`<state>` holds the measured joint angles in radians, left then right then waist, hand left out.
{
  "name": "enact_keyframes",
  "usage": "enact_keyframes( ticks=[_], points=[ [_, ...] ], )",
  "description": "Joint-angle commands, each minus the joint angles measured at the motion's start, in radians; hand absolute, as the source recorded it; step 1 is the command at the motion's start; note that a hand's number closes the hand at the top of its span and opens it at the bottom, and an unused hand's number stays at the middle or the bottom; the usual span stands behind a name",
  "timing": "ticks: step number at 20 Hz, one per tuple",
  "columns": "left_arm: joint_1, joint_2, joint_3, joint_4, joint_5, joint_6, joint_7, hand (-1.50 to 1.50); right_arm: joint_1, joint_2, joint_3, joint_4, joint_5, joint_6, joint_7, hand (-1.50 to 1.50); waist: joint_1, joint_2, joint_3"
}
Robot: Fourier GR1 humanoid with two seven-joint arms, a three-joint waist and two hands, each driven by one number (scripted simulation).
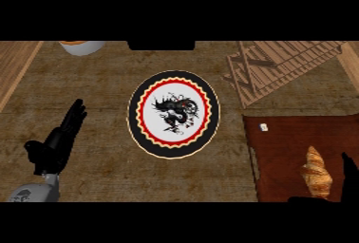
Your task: Pick the croissant from the tray and place it in the plate
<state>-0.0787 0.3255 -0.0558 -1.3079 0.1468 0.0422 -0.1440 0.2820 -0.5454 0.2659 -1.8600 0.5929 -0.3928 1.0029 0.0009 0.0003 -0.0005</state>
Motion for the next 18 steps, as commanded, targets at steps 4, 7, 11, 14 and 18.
enact_keyframes(
  ticks=[4,7,11,14,18],
  points=[
    [0.025,-0.045,0.012,-0.050,-0.049,0.003,0.011,0.00,-0.038,0.064,-0.073,0.107,-0.024,0.088,-0.062,-1.50,-0.003,-0.001,0.001],
    [0.014,-0.021,0.040,-0.039,-0.024,-0.039,0.032,0.00,-0.107,0.092,-0.072,0.231,0.010,0.088,-0.082,-1.50,0.001,0.000,0.001],
    [0.036,-0.066,0.024,-0.107,-0.066,0.004,0.072,0.00,-0.079,0.092,-0.118,0.209,0.029,0.134,-0.065,-1.50,-0.002,-0.001,0.001],
    [0.079,-0.045,0.059,-0.104,-0.052,-0.056,0.036,0.00,-0.112,0.135,-0.162,0.350,0.021,0.095,-0.185,-1.50,0.000,-0.001,0.001],
    [0.026,-0.065,0.040,-0.070,-0.085,-0.036,0.053,0.00,-0.151,0.133,-0.149,0.396,-0.048,0.177,-0.272,1.50,-0.002,0.000,0.001]
  ],
)
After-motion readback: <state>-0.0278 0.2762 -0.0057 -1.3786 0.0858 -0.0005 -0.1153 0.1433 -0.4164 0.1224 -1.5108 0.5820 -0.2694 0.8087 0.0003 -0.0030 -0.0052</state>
